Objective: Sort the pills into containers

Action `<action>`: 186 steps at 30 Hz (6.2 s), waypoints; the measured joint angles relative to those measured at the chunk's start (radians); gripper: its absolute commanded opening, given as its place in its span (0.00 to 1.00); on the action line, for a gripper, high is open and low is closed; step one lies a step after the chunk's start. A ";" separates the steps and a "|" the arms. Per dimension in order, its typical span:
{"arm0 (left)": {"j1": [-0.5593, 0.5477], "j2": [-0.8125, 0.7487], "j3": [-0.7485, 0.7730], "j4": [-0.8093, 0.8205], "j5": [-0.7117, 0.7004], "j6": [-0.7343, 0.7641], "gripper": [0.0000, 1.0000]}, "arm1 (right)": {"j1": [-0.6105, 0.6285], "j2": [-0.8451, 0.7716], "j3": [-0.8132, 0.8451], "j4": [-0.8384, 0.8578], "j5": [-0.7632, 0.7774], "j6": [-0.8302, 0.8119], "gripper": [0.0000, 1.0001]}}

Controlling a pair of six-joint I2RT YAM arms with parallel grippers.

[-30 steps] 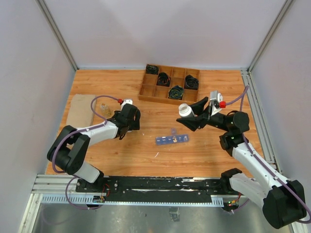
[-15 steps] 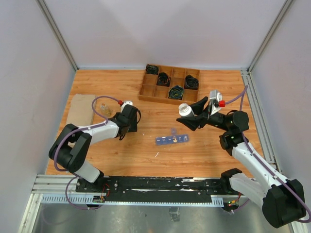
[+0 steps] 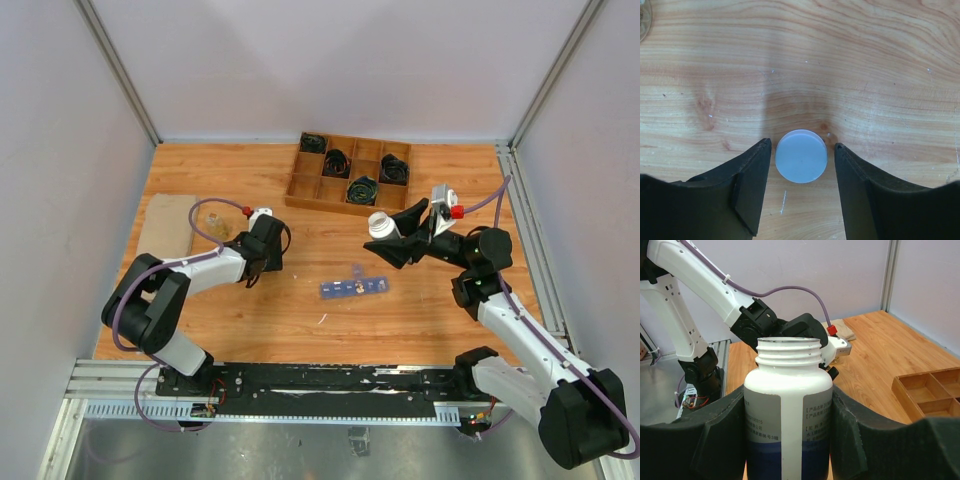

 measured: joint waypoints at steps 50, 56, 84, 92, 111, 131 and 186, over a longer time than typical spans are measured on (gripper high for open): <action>0.000 -0.262 -0.124 0.044 0.247 -0.029 0.32 | 0.000 0.011 0.025 -0.188 -0.153 -0.224 0.15; 0.000 -0.504 -0.266 0.277 0.648 -0.142 0.32 | 0.000 -0.031 0.178 -0.629 -0.188 -0.605 0.16; -0.168 -0.643 -0.282 0.798 0.848 -0.426 0.32 | 0.244 -0.038 0.213 -1.040 0.133 -0.988 0.14; -0.218 -0.583 -0.271 0.806 0.798 -0.416 0.32 | 0.281 -0.019 0.213 -1.039 0.176 -0.985 0.14; -0.273 -0.525 -0.255 0.808 0.737 -0.389 0.32 | 0.307 0.005 0.213 -1.040 0.211 -0.986 0.14; -0.290 -0.503 -0.254 0.809 0.743 -0.388 0.31 | 0.308 0.013 0.217 -1.042 0.220 -0.991 0.13; -0.347 -0.497 -0.129 0.549 0.649 -0.321 0.26 | 0.277 0.037 0.233 -1.068 0.169 -0.861 0.10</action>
